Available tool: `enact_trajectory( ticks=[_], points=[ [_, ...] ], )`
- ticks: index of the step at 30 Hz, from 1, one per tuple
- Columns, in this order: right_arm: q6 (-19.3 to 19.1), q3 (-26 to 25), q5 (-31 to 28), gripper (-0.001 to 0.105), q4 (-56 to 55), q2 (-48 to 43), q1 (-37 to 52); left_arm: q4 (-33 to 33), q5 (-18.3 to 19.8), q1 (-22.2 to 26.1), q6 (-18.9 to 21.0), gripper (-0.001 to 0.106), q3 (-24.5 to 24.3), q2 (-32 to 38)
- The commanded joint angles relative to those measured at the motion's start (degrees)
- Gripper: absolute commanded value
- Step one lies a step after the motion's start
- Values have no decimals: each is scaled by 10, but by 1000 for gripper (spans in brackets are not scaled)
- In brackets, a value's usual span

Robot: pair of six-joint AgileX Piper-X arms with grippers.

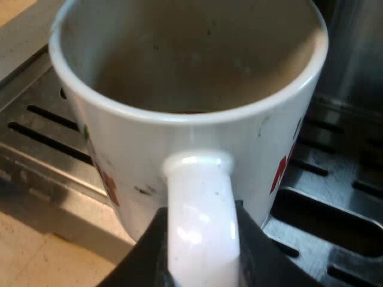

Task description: Place mug into machine

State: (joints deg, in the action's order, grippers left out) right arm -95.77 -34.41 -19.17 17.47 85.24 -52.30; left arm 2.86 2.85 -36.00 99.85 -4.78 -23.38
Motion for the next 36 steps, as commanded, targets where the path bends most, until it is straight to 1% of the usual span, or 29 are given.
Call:
enact_trajectory(
  ticks=[1, 2, 3, 4, 6, 7, 8, 9, 11, 12, 14, 20, 23, 24, 28, 30, 32, 36],
  points=[
    [-9, -20, -4, 6, 36, 7, 1, -7, -6, -1, 2, 89, -1, 3],
    [-13, -24, -4, 12, 43, 10, 1, -7, -6, -1, 2, 89, -1, 3],
    [-20, -31, -4, 22, 46, 13, 1, -7, -6, -1, 2, 89, -1, 3],
    [-20, -34, -4, 27, 45, 15, 1, -7, -6, -1, 2, 89, -1, 3],
    [-20, -42, -4, 47, 41, 23, 1, -7, -6, -1, 2, 89, -1, 3],
    [-20, -42, -4, 50, 42, 24, 1, -7, -6, -1, 2, 89, -1, 3],
    [-20, -42, -8, 57, 41, 27, 1, -7, -6, -1, 2, 89, -1, 3],
    [-17, -42, -21, 60, 39, 29, 1, -7, -6, -1, 2, 89, -1, 3],
    [-9, -42, -40, 62, 31, 29, 1, -7, -6, -1, 2, 89, -1, 3],
    [6, -42, -51, 62, 31, 29, 1, -7, -6, -1, 2, 89, -1, 3],
    [22, -42, -55, 62, 31, 25, 1, -7, -6, -1, 2, 89, -1, 3],
    [21, -41, -54, 62, 29, -2, -14, -7, -6, -1, 2, 89, -1, 3],
    [21, -41, -50, 62, 29, -3, -21, -7, -6, -1, 2, 89, -1, 3],
    [21, -39, -40, 62, 28, -3, -23, -7, -6, -1, 2, 89, -1, 3],
    [21, -35, -38, 62, 29, -3, -24, -7, -6, -1, 2, 89, -1, 3],
    [21, -11, -42, 62, 33, -2, -24, -7, -6, -1, 2, 89, -1, 3],
    [21, 2, -38, 62, 34, -2, -24, -7, -6, -1, 2, 89, -1, 3],
    [21, 10, -36, 60, 54, 15, -24, -7, -6, -1, 2, 89, -1, 3]
  ],
)
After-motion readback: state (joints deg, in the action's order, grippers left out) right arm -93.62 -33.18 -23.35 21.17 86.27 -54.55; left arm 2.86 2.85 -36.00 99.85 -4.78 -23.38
